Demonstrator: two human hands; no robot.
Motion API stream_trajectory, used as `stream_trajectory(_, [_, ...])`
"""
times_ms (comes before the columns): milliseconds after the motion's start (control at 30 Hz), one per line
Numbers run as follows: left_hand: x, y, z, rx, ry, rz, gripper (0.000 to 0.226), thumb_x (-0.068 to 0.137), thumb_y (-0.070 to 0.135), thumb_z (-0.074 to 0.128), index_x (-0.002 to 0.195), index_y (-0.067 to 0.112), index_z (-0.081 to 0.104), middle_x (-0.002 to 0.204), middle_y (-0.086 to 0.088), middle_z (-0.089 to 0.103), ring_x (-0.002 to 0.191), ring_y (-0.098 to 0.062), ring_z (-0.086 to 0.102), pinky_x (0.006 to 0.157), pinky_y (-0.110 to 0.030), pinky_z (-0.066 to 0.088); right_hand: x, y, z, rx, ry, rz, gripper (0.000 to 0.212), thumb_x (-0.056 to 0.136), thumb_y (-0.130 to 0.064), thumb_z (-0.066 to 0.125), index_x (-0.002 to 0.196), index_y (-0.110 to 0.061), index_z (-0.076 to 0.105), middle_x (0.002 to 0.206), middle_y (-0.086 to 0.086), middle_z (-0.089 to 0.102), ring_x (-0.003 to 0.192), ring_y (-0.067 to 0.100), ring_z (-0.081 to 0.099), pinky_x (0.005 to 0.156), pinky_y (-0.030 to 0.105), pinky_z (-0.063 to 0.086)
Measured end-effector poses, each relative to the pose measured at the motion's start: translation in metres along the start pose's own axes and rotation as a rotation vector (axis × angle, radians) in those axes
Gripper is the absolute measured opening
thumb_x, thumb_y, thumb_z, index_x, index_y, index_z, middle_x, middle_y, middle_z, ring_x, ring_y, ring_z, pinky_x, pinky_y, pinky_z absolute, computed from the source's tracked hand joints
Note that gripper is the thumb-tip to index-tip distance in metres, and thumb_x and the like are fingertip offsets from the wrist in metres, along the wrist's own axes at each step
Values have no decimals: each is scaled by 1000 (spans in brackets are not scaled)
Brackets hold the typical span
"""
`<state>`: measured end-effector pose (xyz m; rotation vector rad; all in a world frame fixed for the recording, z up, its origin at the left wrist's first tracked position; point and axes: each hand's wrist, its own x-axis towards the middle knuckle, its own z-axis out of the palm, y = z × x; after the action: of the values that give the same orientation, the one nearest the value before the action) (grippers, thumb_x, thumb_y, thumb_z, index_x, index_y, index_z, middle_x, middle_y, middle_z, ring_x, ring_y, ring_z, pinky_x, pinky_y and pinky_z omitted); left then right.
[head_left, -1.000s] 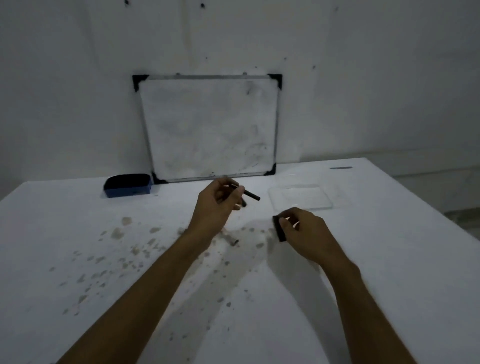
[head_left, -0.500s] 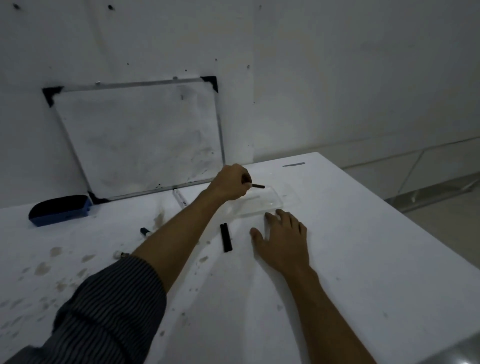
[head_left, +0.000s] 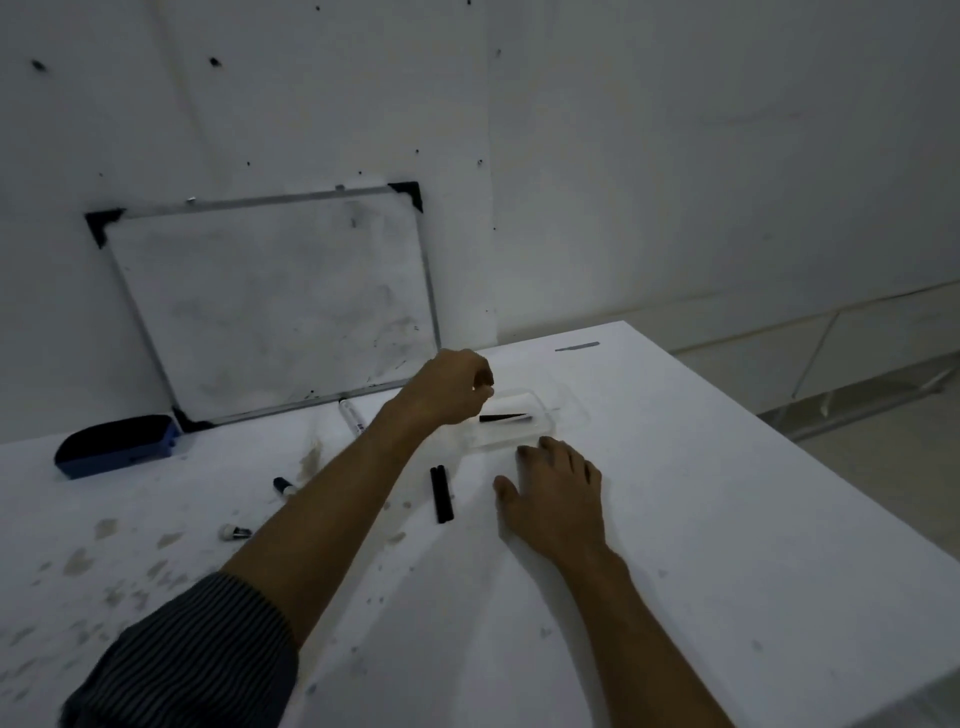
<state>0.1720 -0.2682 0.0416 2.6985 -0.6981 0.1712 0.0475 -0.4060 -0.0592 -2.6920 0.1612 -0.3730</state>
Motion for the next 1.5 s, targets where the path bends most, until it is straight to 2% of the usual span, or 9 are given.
stream_trajectory(133, [-74, -17, -22, -108, 55, 46, 24, 99, 32, 63, 113, 18, 76, 109, 3, 76, 93, -7, 66, 87, -25, 53, -5, -6, -7, 245, -24, 1, 36, 93, -44, 63, 121, -23, 70, 128, 0, 67, 122, 22, 60, 108, 39, 42])
stream_trajectory(367, [-186, -93, -20, -75, 134, -58, 23, 100, 33, 61, 121, 27, 69, 123, 7, 67, 111, -9, 58, 97, -28, 45, -27, -75, -5, 356, -130, -139, 27, 93, -39, 64, 114, -24, 72, 109, -1, 69, 101, 17, 65, 93, 37, 53])
stream_trajectory(633, [-250, -144, 13, -17, 412, -127, 32, 99, 20, 61, 131, 19, 63, 134, -5, 65, 123, -24, 58, 107, -39, 40, -43, -153, 24, 229, -231, -272, 59, 81, -62, 72, 122, -20, 68, 112, 0, 67, 101, 17, 66, 90, 36, 54])
stream_trajectory(833, [-248, -143, 20, 60, 426, 46, 42, 100, 23, 56, 141, 15, 57, 143, -6, 61, 137, -25, 51, 117, -40, 33, -44, -152, 41, 303, -186, -226, 31, 94, -35, 70, 113, -10, 73, 106, 7, 67, 96, 22, 66, 76, 24, 48])
stream_trajectory(933, [-246, -142, 17, 168, 468, 109, 48, 101, 32, 58, 146, 16, 53, 150, -4, 55, 145, -26, 42, 119, -45, 31, -42, -143, 32, 379, -174, -240, 32, 98, -38, 63, 121, -17, 70, 112, 0, 66, 86, 8, 61, 70, 9, 43])
stream_trajectory(1200, [-241, -121, 13, 407, 558, 259, 38, 103, 35, 52, 129, 16, 70, 109, -4, 77, 108, -29, 69, 95, -44, 46, -40, -129, 13, 453, -244, -366, 29, 96, -49, 63, 118, -33, 71, 108, -14, 68, 91, -3, 61, 71, 6, 41])
stream_trajectory(1300, [-242, -104, 7, 253, 502, 156, 38, 104, 38, 46, 128, 17, 67, 99, -1, 77, 78, -21, 71, 68, -34, 53, -34, -118, 5, 531, -110, -264, 26, 98, -43, 61, 116, -30, 73, 104, -15, 71, 87, -1, 63, 70, 5, 41])
stream_trajectory(1433, [-230, -89, 1, -470, 164, -107, 27, 105, 39, 52, 124, 27, 66, 84, 8, 73, 61, -5, 65, 57, -23, 51, -23, -94, 6, 476, 71, -6, 17, 97, -25, 64, 111, -22, 72, 103, -3, 73, 76, 6, 60, 73, 20, 46])
stream_trajectory(1500, [-227, -81, 4, -721, 134, -233, 24, 103, 39, 57, 115, 23, 71, 73, 8, 69, 51, -8, 61, 46, -24, 49, -21, -85, 9, 437, 55, 69, 17, 93, -30, 68, 108, -23, 71, 100, -2, 72, 84, 14, 65, 81, 31, 52])
